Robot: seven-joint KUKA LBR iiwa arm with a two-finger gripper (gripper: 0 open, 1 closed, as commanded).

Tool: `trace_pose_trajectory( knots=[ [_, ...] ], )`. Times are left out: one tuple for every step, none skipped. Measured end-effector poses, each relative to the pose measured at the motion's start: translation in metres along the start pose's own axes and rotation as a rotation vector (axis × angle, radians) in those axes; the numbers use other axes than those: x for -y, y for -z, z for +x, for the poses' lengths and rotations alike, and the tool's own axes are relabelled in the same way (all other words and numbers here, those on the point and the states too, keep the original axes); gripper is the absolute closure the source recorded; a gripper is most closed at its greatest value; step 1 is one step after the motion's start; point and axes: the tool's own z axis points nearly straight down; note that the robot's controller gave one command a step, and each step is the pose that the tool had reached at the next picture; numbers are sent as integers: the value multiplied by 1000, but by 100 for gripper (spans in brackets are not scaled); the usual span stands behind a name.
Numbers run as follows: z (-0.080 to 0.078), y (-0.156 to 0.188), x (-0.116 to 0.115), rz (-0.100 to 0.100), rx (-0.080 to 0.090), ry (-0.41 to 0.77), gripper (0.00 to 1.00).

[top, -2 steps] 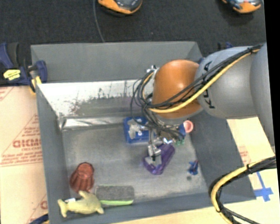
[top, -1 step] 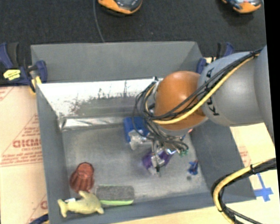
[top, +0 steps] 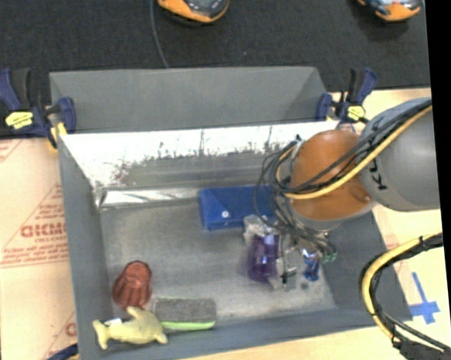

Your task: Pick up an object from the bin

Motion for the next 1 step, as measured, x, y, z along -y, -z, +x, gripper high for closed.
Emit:
trace_pose_trajectory(
  knots=[
    [19, 0, -35, -1, 5, 66, 100]
  ],
)
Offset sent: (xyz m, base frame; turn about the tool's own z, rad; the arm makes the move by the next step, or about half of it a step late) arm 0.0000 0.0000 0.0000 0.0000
